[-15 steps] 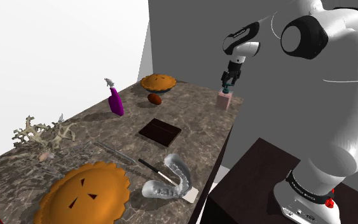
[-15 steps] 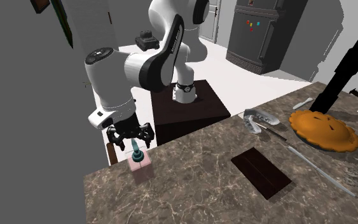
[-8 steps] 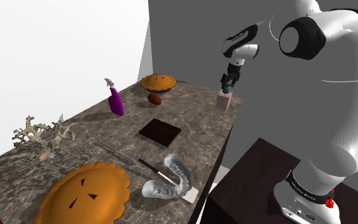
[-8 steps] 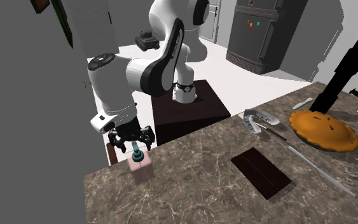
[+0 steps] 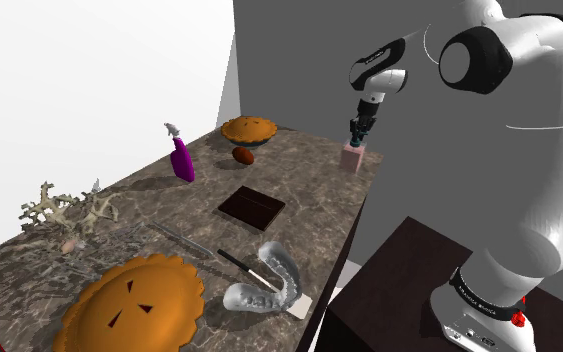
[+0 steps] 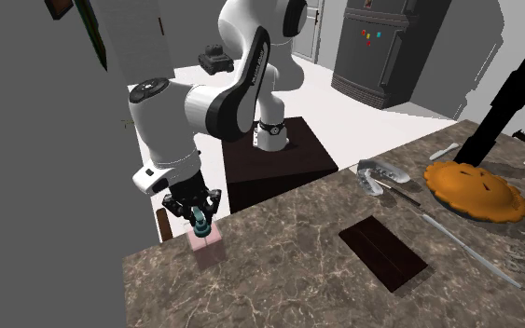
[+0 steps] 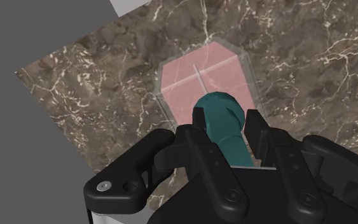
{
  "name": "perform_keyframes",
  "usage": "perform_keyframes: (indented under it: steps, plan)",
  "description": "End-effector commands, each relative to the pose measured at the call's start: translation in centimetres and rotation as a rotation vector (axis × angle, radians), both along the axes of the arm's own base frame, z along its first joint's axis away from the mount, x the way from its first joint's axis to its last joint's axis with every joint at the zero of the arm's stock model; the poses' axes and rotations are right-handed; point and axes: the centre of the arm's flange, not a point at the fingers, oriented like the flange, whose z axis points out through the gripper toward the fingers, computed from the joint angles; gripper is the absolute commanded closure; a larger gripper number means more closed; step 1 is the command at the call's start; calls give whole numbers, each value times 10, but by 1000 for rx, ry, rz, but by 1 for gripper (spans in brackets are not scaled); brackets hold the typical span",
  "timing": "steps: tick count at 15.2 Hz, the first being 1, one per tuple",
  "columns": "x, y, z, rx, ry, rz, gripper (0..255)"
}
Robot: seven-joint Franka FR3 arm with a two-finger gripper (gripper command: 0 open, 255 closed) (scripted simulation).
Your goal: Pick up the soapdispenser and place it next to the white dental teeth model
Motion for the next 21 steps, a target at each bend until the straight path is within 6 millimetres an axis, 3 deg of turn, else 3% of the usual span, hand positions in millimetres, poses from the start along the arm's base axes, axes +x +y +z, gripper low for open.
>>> perform_keyframes:
  steps: [1,4,21]
  plan:
    - [0,0,0,0,0,0,255]
    - [0,0,0,0,0,0,255]
    - [0,0,89,0,0,0,255]
